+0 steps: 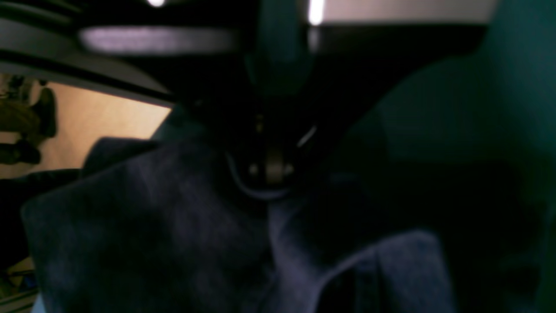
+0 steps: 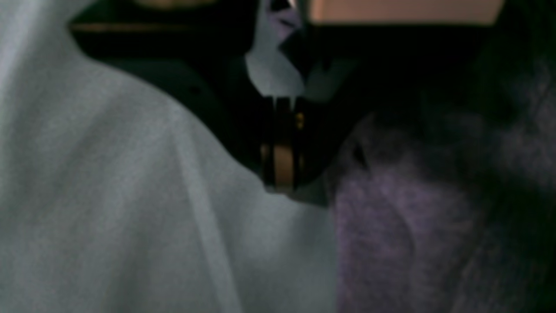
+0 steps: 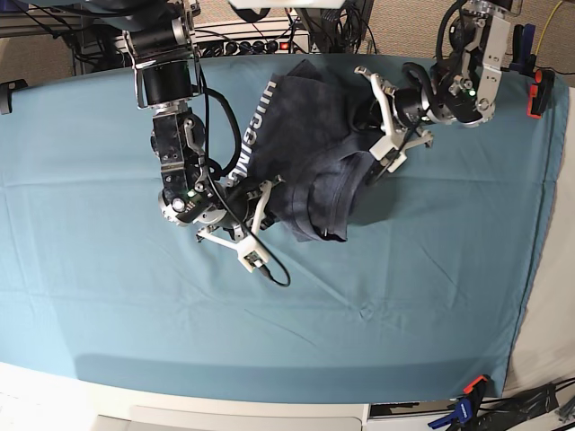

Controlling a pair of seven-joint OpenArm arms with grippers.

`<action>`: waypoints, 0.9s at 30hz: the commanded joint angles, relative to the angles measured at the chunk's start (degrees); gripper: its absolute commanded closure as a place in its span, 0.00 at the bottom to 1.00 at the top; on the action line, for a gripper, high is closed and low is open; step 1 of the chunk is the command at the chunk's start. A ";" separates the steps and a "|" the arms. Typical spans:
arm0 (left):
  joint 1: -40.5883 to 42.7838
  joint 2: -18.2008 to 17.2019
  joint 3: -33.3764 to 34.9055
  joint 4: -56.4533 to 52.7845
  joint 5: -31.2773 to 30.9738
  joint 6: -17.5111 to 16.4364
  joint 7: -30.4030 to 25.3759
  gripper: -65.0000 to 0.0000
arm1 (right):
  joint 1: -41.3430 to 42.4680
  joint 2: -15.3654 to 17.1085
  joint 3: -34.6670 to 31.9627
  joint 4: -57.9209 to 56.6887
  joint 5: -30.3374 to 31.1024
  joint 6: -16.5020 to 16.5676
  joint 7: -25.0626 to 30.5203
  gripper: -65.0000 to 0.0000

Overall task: Fold the T-shirt properly
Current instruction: 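Push both grippers against the shirt's sides to straighten the stack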

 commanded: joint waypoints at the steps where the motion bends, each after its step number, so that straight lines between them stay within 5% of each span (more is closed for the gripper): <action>1: -0.55 -0.24 -0.22 0.83 -0.81 -0.20 -1.75 1.00 | 1.07 -0.04 -0.04 0.83 -0.17 -0.02 -0.35 1.00; 27: -15.23 0.72 -0.22 -10.36 3.17 0.00 -4.90 1.00 | -11.37 0.26 0.04 3.10 4.20 1.44 -5.92 1.00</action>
